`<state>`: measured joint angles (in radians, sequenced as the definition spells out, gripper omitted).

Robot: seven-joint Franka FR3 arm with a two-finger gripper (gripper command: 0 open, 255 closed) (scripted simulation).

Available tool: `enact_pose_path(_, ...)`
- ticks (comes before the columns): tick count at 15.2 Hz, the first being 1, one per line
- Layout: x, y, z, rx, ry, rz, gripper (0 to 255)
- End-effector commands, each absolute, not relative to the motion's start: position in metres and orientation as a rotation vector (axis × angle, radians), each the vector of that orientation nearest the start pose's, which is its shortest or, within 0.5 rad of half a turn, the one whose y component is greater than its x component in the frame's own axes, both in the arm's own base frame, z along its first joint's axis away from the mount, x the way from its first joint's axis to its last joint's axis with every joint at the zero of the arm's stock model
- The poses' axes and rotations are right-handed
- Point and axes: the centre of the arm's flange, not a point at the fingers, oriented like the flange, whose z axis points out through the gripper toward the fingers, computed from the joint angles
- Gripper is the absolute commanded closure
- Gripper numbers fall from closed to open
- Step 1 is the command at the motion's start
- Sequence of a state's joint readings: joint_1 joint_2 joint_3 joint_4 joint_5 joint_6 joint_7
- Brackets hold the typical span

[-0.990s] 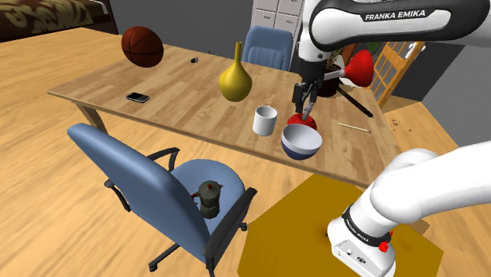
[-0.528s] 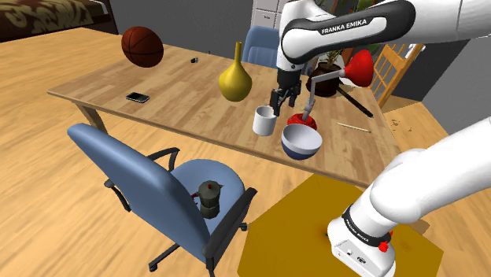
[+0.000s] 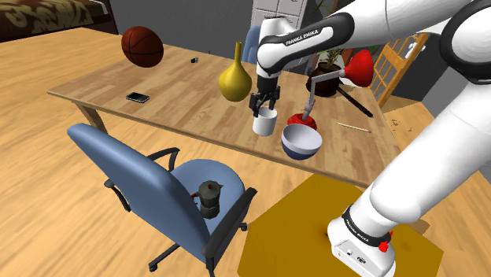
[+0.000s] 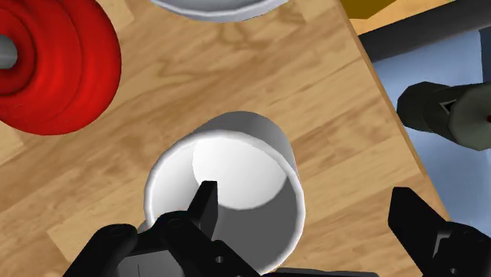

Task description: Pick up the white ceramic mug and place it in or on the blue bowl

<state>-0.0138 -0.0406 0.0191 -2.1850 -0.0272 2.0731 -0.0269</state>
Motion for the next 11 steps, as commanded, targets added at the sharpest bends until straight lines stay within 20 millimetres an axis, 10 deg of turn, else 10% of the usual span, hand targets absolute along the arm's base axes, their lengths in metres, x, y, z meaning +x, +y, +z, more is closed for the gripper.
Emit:
enact_pose_path(1,0.536,0.002,0.386,-3.154,-0.058,0.099,0)
enact_pose_path(11,0.534,0.002,0.346,-3.154,-0.058,0.099,0)
